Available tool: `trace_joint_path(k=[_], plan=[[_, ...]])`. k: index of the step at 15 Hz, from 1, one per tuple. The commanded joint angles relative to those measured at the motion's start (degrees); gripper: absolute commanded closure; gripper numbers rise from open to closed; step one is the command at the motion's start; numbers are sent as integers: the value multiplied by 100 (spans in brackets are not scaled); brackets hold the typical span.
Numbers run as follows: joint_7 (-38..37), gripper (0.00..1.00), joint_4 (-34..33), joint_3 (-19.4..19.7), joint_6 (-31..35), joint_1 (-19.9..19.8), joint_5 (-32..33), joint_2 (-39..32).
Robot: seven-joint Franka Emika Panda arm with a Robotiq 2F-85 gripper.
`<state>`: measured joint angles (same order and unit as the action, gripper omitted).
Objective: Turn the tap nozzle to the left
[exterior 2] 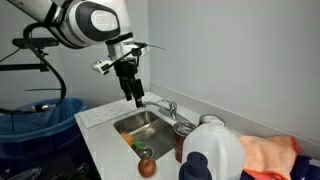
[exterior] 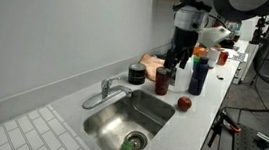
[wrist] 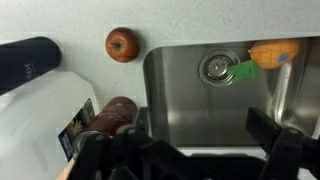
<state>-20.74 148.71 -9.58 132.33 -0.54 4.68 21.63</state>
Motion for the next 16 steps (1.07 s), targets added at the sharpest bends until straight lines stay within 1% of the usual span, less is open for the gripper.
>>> trace_joint_path(k=[1,3,5,10,11,13,16], plan=[[-2,0,-76,20,82,44,25,-60],[-6,0,-539,4,60,90,30,-349],[-8,0,-818,10,56,116,33,-630],[-8,0,-890,18,56,125,34,-765],[159,0,-964,46,97,166,-53,-879],[9,0,-1185,11,258,56,291,-1179],[-54,0,-1656,105,508,-24,646,-1815]])
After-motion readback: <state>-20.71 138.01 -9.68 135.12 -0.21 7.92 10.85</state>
